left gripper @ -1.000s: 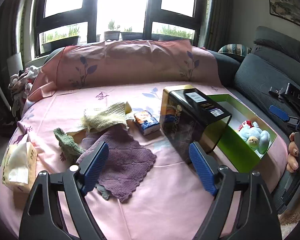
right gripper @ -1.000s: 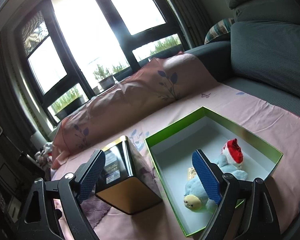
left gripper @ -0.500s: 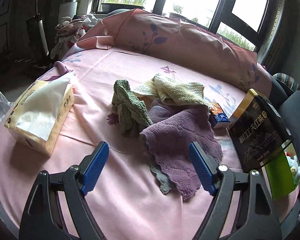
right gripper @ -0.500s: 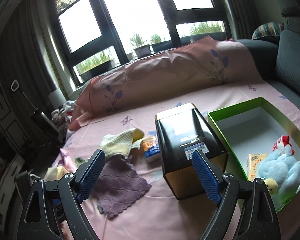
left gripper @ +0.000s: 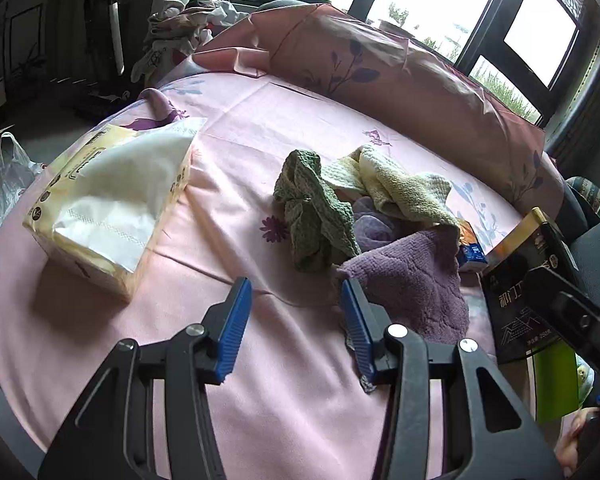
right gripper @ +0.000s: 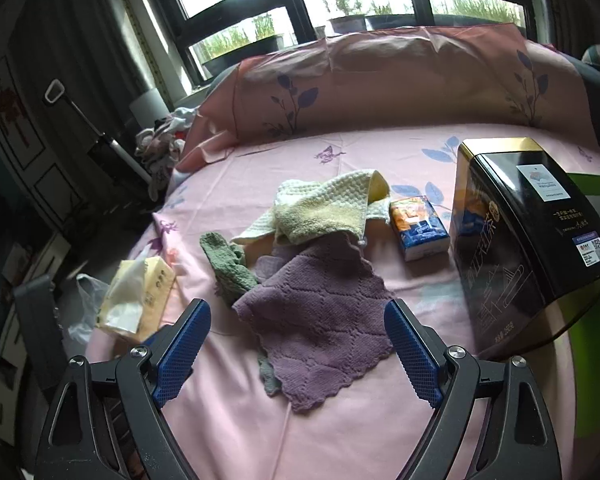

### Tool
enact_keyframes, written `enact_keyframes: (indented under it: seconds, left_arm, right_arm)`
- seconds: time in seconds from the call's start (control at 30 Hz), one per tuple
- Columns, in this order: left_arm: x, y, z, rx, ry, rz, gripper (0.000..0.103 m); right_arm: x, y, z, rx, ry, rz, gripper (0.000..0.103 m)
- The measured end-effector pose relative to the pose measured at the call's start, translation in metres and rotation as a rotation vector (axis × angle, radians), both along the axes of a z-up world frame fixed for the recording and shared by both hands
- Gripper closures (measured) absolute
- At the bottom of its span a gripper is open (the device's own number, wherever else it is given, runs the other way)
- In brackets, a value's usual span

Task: Organize soft objects
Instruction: 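Move the right tool back to the purple towel, then grasp the purple towel with the right tool and lift it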

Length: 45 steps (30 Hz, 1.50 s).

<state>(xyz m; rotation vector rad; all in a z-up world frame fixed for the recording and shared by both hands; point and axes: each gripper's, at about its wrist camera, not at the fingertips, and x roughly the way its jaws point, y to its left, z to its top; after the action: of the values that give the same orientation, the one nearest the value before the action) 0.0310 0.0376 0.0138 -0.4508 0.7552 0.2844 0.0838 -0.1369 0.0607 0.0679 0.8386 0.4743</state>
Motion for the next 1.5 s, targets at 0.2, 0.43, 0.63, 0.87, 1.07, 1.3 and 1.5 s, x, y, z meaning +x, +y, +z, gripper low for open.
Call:
enact_keyframes:
  seconds: [0.2, 0.43, 0.63, 0.87, 1.07, 1.3, 1.5]
  left_arm:
    - [-0.005, 0.02, 0.0, -0.086, -0.002, 0.001, 0.067]
    - [-0.006, 0.021, 0.003, -0.098, -0.012, -0.012, 0.067]
    - [-0.006, 0.02, 0.005, -0.102, -0.019, -0.029, 0.067]
    - [-0.007, 0.02, 0.006, -0.09, -0.02, -0.023, 0.067]
    - [-0.006, 0.017, 0.006, -0.081, -0.012, -0.033, 0.067]
    - [-0.004, 0.011, 0.003, -0.068, 0.011, -0.057, 0.067]
    - [-0.002, 0.006, -0.001, -0.12, 0.029, -0.122, 0.067]
  right_arm:
    - [0.027, 0.024, -0.041, -0.159, 0.041, -0.042, 0.014]
    - [0.042, 0.046, -0.083, -0.243, 0.104, 0.005, 0.019]
    - [0.031, 0.046, -0.08, -0.243, 0.031, 0.012, 0.073]
    - [0.003, 0.031, -0.045, -0.189, 0.028, 0.055, 0.087]
    - [-0.011, 0.012, -0.029, -0.12, 0.155, 0.121, 0.087]
    - [0.0, 0.018, -0.074, -0.129, 0.374, 0.148, 0.086]
    - [0.005, 0.003, -0.064, -0.087, 0.367, 0.098, 0.04]
